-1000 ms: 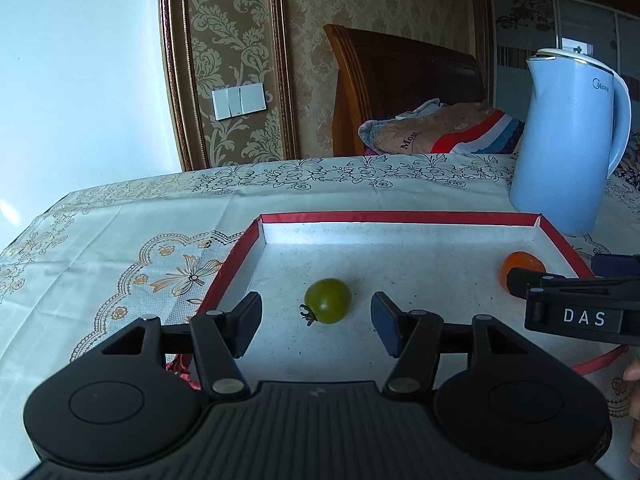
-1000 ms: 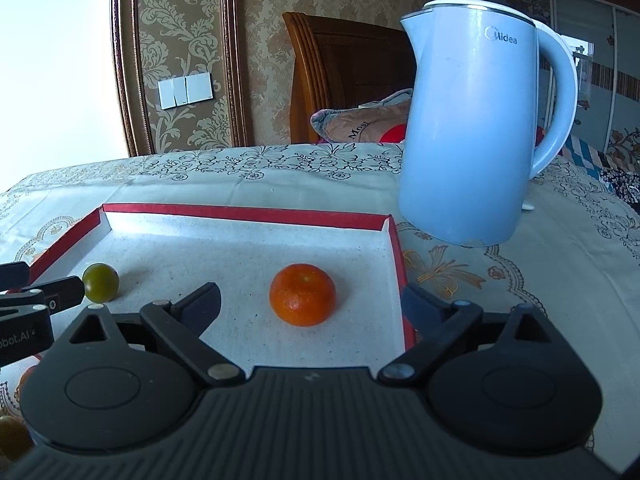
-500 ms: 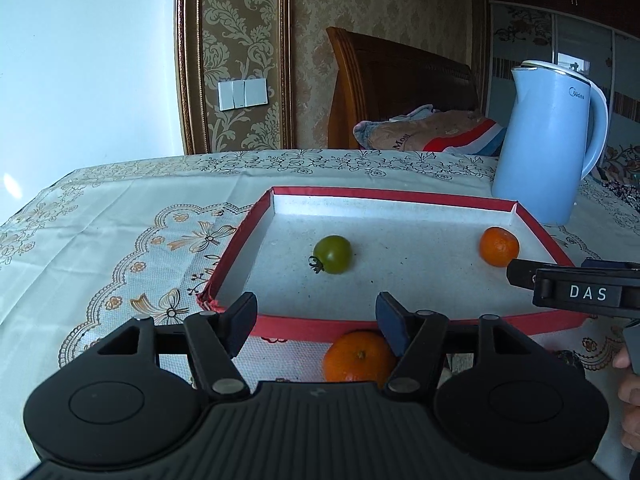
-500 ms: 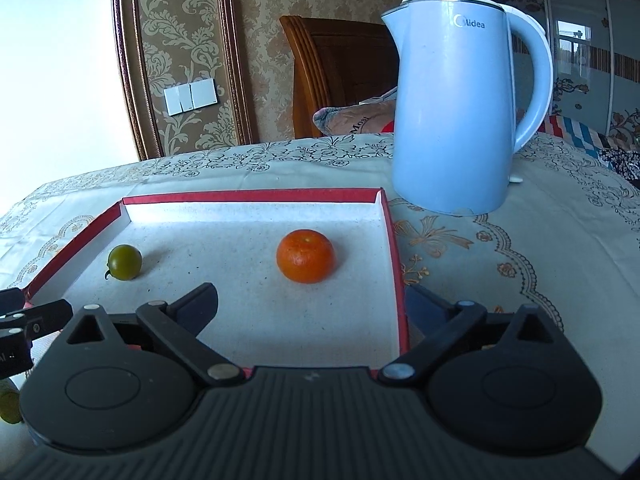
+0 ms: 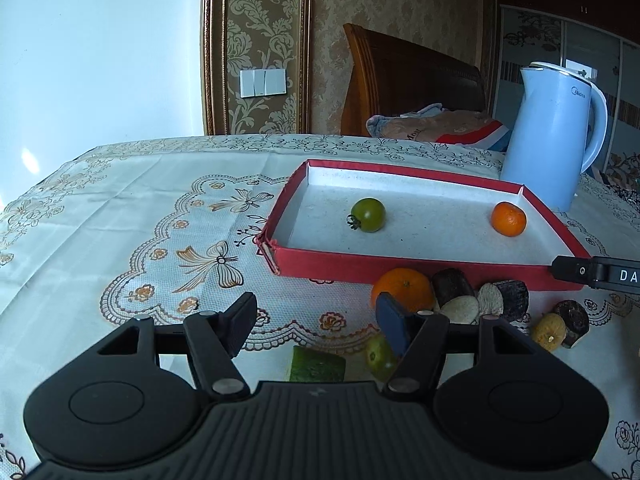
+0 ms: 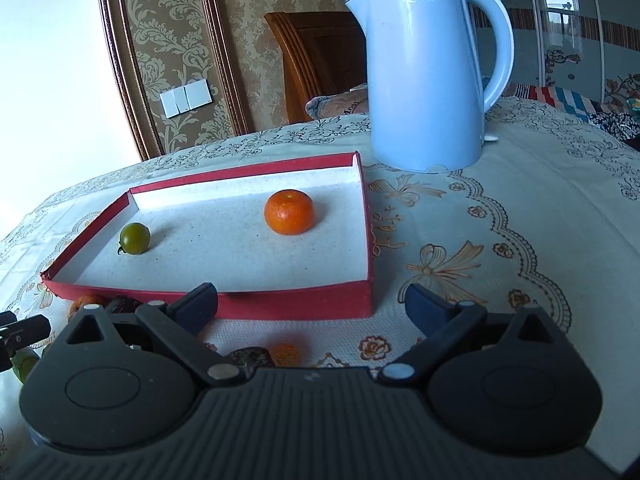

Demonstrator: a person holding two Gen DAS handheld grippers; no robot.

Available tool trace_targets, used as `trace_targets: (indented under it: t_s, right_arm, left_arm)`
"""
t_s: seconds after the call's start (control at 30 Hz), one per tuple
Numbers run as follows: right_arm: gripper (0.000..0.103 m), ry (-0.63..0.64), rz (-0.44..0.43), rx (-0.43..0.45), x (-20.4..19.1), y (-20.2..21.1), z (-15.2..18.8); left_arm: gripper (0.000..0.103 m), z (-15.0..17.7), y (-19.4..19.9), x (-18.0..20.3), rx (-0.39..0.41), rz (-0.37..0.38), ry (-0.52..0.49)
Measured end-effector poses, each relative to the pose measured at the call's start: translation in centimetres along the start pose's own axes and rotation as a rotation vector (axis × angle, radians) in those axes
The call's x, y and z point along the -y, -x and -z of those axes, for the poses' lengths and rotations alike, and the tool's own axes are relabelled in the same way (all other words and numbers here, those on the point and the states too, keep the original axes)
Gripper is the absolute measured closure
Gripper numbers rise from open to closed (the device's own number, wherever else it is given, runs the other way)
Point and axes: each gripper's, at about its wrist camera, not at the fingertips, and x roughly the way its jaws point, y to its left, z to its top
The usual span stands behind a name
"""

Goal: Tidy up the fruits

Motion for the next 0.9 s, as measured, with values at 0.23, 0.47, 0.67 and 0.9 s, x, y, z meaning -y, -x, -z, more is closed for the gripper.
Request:
trace_targets:
  t_s: [0.23, 0.47, 0.67, 0.9]
  right_arm:
    - [0.003, 0.002, 0.006, -0.006, -0.1, 0.0, 0.2]
    - [0.002, 0.002, 0.009, -0.008, -0.2, 0.0, 0.2]
    - [0.002, 0.001, 0.004, -0.01, -0.2, 0.0, 0.3]
    - [0.002, 0.005, 0.005, 0.001, -0.2, 0.2, 0.3]
  left_arm:
    - [0.038, 0.6, 0.9, -2.9, -0.025, 0.029, 0.093]
    - [0.038, 1.0, 1.0, -1.7, -0.032, 0.014, 0.011]
    - [0.038, 1.6, 1.1, -1.4, -0.046, 0.013, -0.028]
    - [0.038, 1.8, 0.6, -1.0, -0.069, 0.004, -0.055]
